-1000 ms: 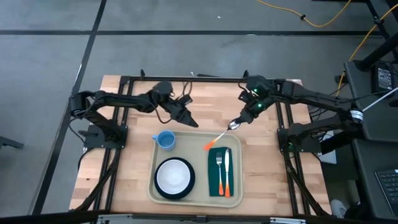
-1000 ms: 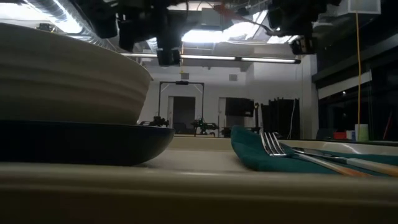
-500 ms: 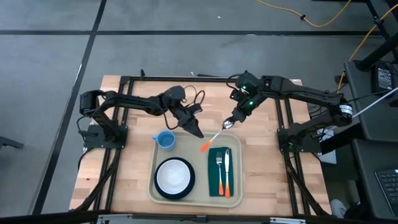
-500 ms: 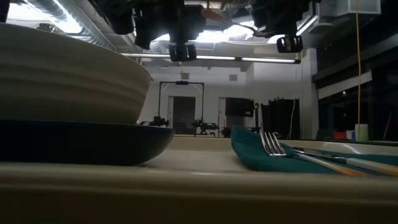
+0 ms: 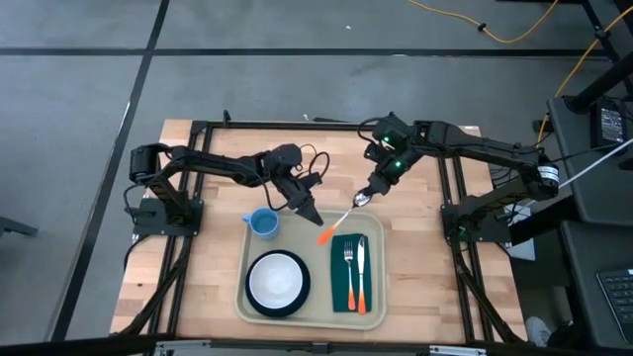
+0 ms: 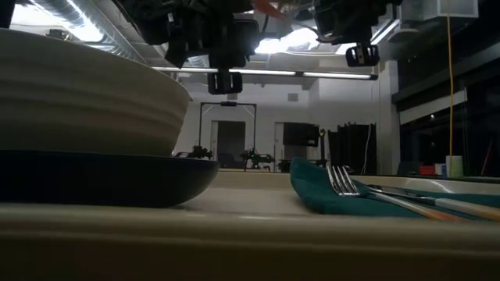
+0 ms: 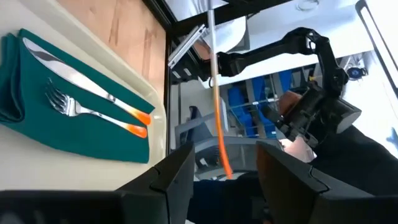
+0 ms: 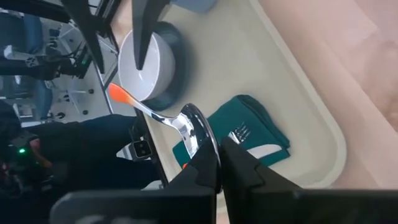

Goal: Set up tray
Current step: Put the orange spoon on top of the napkin to the left of the orange fork

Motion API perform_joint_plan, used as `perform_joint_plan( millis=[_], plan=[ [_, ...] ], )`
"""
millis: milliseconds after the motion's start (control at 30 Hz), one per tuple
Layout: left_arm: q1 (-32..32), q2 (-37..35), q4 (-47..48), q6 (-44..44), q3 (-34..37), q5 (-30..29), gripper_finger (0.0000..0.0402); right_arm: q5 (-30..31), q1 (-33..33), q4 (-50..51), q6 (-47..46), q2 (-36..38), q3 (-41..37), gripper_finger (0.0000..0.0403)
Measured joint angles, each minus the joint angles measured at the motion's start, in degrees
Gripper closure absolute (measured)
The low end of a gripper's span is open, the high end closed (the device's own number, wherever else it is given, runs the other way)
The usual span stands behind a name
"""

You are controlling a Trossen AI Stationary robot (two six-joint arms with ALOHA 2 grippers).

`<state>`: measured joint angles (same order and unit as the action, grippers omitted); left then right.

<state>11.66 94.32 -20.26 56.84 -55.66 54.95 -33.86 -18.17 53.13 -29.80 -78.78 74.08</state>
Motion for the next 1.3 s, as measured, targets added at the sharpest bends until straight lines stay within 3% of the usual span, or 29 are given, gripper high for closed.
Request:
perform_joint_plan(
  millis=[1300],
  plan=[
    [-4.15, 2.27, 0.40, -0.16, -2.62, -6.02, 0.0247, -0.36, 2.41, -7.33, -4.13, -2.97, 0.00, 0.0395]
  ],
)
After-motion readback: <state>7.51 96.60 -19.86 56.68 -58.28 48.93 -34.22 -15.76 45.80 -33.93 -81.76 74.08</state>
